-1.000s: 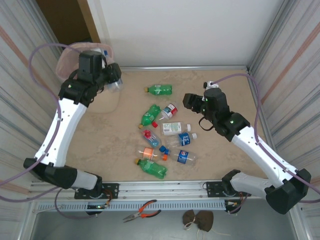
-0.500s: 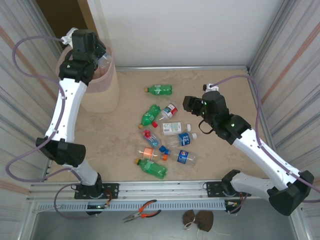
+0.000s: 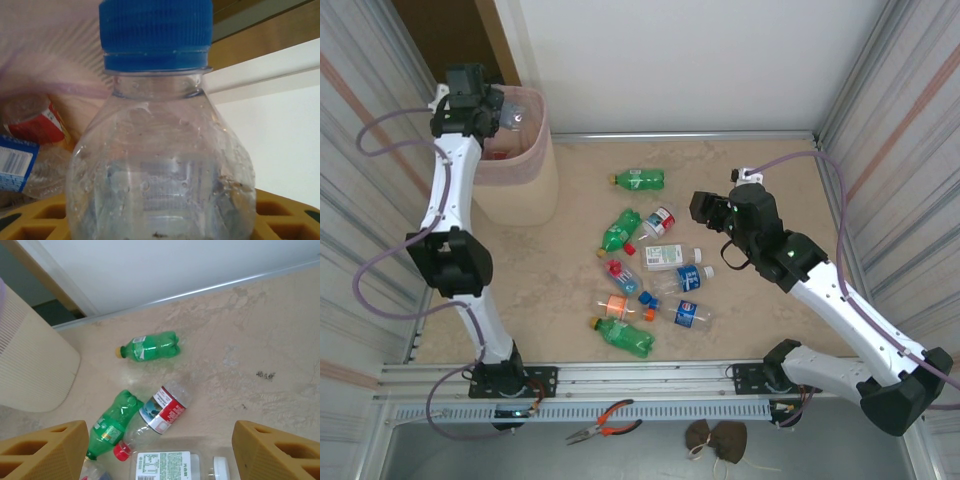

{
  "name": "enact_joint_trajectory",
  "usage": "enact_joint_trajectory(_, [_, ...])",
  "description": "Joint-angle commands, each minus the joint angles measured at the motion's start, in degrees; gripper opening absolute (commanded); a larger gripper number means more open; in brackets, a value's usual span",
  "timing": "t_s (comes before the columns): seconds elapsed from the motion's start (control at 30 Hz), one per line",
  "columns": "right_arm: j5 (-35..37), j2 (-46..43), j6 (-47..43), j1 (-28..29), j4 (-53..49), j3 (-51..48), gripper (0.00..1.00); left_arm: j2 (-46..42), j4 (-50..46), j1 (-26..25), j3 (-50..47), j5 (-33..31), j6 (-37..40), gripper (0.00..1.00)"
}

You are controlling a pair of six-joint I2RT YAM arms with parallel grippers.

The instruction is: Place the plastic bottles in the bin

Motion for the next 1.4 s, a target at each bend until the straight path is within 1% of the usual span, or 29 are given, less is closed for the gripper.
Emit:
enact_joint_trajectory(0.0, [1.8,-0.4,0.8,0.3,-1.0,-0.4,0.75,1.5,-1.8,0.4,1.9,2.4,-5.7,0.57])
enact_joint_trajectory(0.13, [2.3,-0.7,0.9,0.3,-1.5,-0.5,0.75,3.5,-2.0,1.1,0.8,4.1,-8.3,0.58])
enact_joint_trajectory(0.23, [2.6,-1.0,1.0,0.3,-2.0,-0.6,0.75,4.6,-2.5,1.5,0.6,4.7,-9.5,0.62])
enact_joint_trajectory(0.37, [2.8,-1.4,1.2,0.3,-2.3,-0.5,0.75,4.4,-2.3,1.5,0.3,4.8,-9.6,0.72])
enact_joint_trajectory(0.47, [2.9,-1.5,1.2,0.3,-2.4,-0.3,0.75,3.3,-2.9,1.5,0.2,4.6,-9.5,0.78])
enact_joint_trajectory(0.6, [2.9,-1.5,1.2,0.4,-2.5,0.0,0.75,1.3,-3.4,1.5,0.1,4.3,-8.8,0.78])
enact_joint_trajectory(0.73, [2.7,-1.6,1.2,0.5,-2.6,0.1,0.75,-1.8,-2.1,1.5,-1.0,4.8,-6.1,0.77])
enact_joint_trajectory(0.8, [2.7,-1.6,1.4,0.6,-2.8,0.1,0.75,-3.3,-1.1,1.5,-1.5,5.7,-4.0,0.76])
enact_joint_trajectory(0.9, [2.6,-1.4,1.8,0.6,-3.1,0.1,0.75,-5.4,1.1,1.4,-2.4,8.2,1.1,0.75])
enact_joint_trajectory(0.97, [2.4,-1.0,1.9,0.6,-3.0,0.1,0.75,-6.7,2.3,1.2,-2.8,10.8,5.9,0.74])
enact_joint_trajectory(1.1, [1.8,-0.1,1.9,0.6,-3.9,0.5,0.75,-9.8,4.0,0.0,-4.8,13.9,14.6,0.74])
enact_joint_trajectory(1.17, [1.7,0.5,2.0,0.6,-5.1,0.9,0.75,-11.8,5.8,-0.6,-6.8,16.8,19.4,0.74])
enact_joint_trajectory(1.23, [1.6,1.0,2.0,0.5,-6.0,1.0,0.75,-13.6,6.0,-1.7,-8.1,18.6,23.6,0.73])
enact_joint_trajectory(1.3, [1.5,1.2,2.1,0.5,-6.5,0.8,0.75,-15.2,5.3,-3.2,-8.9,20.5,29.3,0.73])
enact_joint_trajectory(1.37, [1.4,1.2,2.4,0.4,-6.6,0.5,0.76,-17.1,4.4,-5.7,-10.0,20.9,35.9,0.73])
